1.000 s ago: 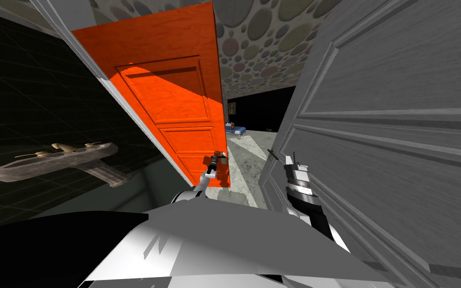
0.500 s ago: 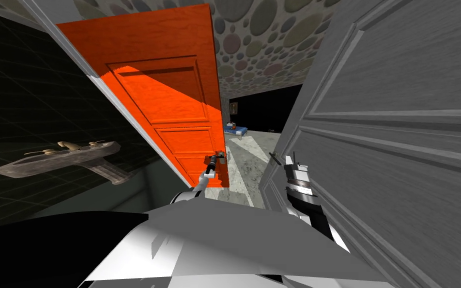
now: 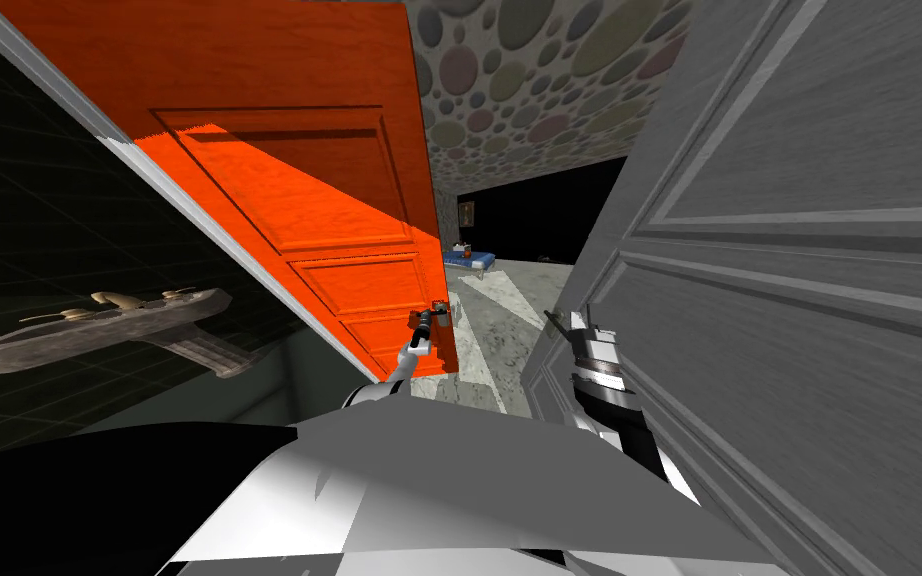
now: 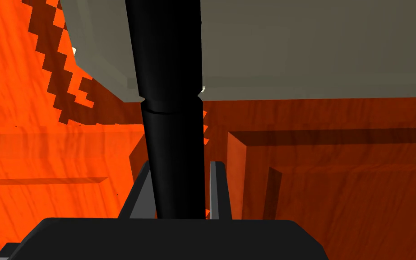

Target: Push the door open

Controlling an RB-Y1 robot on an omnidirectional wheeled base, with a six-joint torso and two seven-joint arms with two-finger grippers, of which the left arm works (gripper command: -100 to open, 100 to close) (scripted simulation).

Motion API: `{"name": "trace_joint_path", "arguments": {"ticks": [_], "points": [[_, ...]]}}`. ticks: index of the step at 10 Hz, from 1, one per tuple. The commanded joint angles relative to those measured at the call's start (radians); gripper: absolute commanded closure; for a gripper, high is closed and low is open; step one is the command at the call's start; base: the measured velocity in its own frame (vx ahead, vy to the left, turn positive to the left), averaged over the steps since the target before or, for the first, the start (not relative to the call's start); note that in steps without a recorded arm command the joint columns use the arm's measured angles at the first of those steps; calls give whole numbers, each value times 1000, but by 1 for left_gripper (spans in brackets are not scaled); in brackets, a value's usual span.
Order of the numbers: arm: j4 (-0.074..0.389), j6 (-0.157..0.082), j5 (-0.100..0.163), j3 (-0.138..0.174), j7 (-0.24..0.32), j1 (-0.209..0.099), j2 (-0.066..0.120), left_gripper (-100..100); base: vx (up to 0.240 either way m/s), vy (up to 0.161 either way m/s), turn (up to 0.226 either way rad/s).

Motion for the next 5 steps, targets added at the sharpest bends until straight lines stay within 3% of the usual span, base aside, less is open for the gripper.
{"name": "trace_joint_path", "arguments": {"ticks": [1, 5], "points": [[25, -22, 4, 30, -16, -18, 18, 100, 79, 7, 16], [32, -31, 8, 83, -57, -33, 14, 100, 124, 17, 29]]}}
